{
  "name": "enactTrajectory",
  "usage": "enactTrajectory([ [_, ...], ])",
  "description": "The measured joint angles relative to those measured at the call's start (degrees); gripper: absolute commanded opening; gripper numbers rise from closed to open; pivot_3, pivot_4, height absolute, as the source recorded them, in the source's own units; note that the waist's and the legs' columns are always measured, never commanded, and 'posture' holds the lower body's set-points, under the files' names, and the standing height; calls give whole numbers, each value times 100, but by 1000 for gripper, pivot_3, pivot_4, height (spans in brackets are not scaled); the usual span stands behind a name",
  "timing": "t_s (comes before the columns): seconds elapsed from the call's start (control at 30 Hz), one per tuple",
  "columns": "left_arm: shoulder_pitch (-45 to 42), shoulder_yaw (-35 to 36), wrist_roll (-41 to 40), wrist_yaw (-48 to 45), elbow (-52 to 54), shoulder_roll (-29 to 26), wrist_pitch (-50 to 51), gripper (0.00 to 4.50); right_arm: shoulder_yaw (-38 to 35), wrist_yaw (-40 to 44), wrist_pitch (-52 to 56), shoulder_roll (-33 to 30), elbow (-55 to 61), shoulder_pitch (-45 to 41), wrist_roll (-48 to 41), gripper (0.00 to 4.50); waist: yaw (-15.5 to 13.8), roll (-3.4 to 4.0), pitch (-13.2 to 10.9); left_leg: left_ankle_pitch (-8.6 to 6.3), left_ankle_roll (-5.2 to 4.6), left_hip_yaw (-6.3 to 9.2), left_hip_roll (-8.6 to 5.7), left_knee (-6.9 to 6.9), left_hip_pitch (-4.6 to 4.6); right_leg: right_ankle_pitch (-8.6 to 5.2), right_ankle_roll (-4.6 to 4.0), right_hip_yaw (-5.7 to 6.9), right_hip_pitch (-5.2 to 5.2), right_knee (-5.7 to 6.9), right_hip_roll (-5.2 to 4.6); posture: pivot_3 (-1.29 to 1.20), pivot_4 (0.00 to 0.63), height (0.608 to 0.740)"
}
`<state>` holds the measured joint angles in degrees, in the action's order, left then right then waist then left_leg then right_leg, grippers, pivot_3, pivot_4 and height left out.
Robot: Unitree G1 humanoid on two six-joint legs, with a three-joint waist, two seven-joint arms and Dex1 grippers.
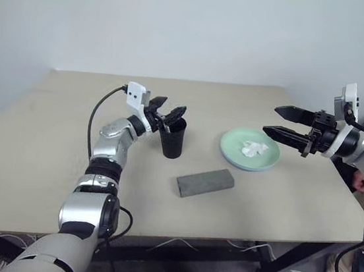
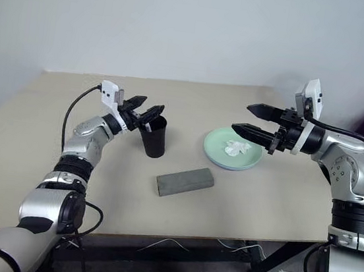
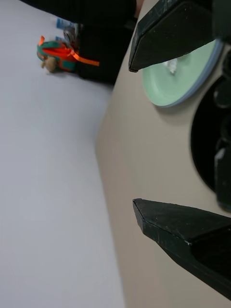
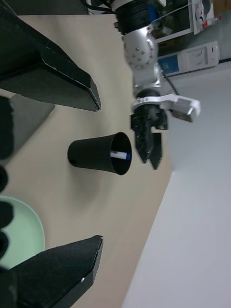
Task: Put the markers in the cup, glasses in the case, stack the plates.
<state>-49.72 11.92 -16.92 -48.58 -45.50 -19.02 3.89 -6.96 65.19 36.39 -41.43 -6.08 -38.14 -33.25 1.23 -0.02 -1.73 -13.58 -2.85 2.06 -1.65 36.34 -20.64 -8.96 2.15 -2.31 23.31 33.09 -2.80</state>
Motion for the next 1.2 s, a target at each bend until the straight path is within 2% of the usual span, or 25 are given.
enactTrajectory([
  [0.17,421,63,-305,-221,1289,-705,766,4475,18,2,-16,10,-31,-23,11,4500,8,3,1,0,0,1,10,-8,6,-1,-1,1,2,1,2,0,0,727],
  [0.27,1040,398,-592,-240,2129,-1354,1334,4475,-6,2,-69,-9,-230,-38,27,4500,53,3,1,0,1,-1,22,-13,8,-1,-2,0,8,1,2,0,0,727],
  [0.33,1305,641,-705,-159,2529,-1591,1586,4475,-39,7,-108,-35,-344,-24,32,4500,37,3,1,0,1,4,26,-11,9,-2,-3,2,3,1,-1,0,0,727],
  [0.57,1769,761,-1036,5,3267,-1732,2026,4475,-31,61,-201,1,-386,5,52,4500,-75,4,1,0,1,-9,30,10,4,-7,-10,1,-15,-6,-7,0,0,727],
  [0.97,1818,764,-1186,70,3407,-1774,2170,4475,-16,61,-237,13,-394,16,82,4500,-70,4,1,1,1,-10,17,-7,4,-4,-7,4,-5,-6,1,0,0,727],
  [1.0,2062,824,-1222,48,3568,-1829,2190,4475,19,49,-250,28,-351,34,97,4500,-68,6,4,1,1,-11,19,-10,2,-5,-7,4,-4,-9,0,0,0,727],
  [1.1,3969,1384,-1338,-206,4221,-2210,2402,4475,87,46,-284,-119,-109,785,221,4500,88,28,87,-46,18,-23,45,-37,35,-31,-21,-10,-8,-2,-10,0,0,727],
  [1.13,4342,1485,-1336,-215,4174,-2217,2503,4475,88,34,-273,-160,-157,1003,282,4500,101,24,85,-48,18,-21,47,-30,32,-33,-21,-5,8,0,-8,0,0,727],
  [1.2,4481,1494,-1344,-215,4127,-2206,2594,4475,172,-9,-244,-122,-197,1100,349,4500,64,9,67,-44,17,-17,48,11,-11,-31,-22,17,27,5,-4,0,0,727],
])
